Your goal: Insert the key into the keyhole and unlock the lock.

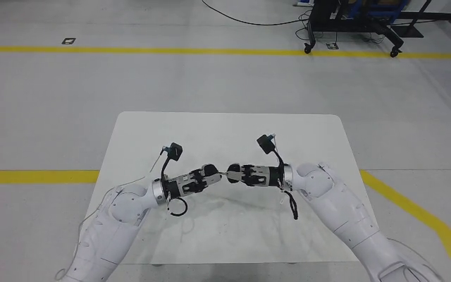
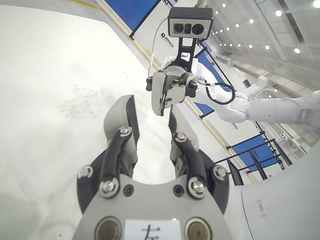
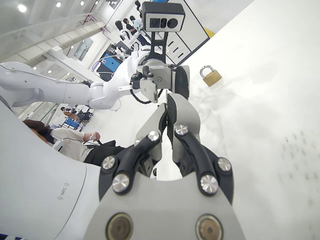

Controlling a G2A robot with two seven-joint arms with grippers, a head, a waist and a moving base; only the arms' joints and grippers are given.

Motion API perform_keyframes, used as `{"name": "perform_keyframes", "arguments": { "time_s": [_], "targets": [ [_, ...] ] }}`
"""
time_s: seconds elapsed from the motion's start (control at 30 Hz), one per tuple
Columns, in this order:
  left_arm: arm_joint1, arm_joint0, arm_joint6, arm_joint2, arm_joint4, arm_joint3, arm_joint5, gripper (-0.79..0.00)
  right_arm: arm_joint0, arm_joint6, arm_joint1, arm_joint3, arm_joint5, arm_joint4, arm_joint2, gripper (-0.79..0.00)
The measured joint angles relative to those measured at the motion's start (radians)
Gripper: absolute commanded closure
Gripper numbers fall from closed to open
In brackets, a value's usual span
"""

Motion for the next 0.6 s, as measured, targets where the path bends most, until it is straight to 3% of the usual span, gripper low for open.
{"name": "perform_keyframes", "arguments": {
  "time_s": [0.3, 0.4, 0.5, 0.6],
  "targets": [
    [0.000, 0.000, 0.000, 0.000, 0.000, 0.000, 0.000, -0.785, -0.115, -0.186, 0.025, 0.033, -0.143, -0.006, 0.118, 0.000],
    [0.000, -0.003, 0.003, 0.002, 0.012, -0.013, 0.010, -0.785, -0.114, -0.179, 0.025, 0.033, -0.141, -0.003, 0.119, 0.000],
    [0.003, -0.021, 0.015, -0.008, 0.112, -0.110, 0.080, -0.785, -0.113, -0.174, 0.025, 0.033, -0.141, -0.003, 0.118, 0.000],
    [0.018, -0.001, 0.013, -0.082, 0.203, -0.224, 0.168, -0.785, -0.113, -0.175, 0.025, 0.033, -0.141, -0.004, 0.118, 0.000]
  ]
}}
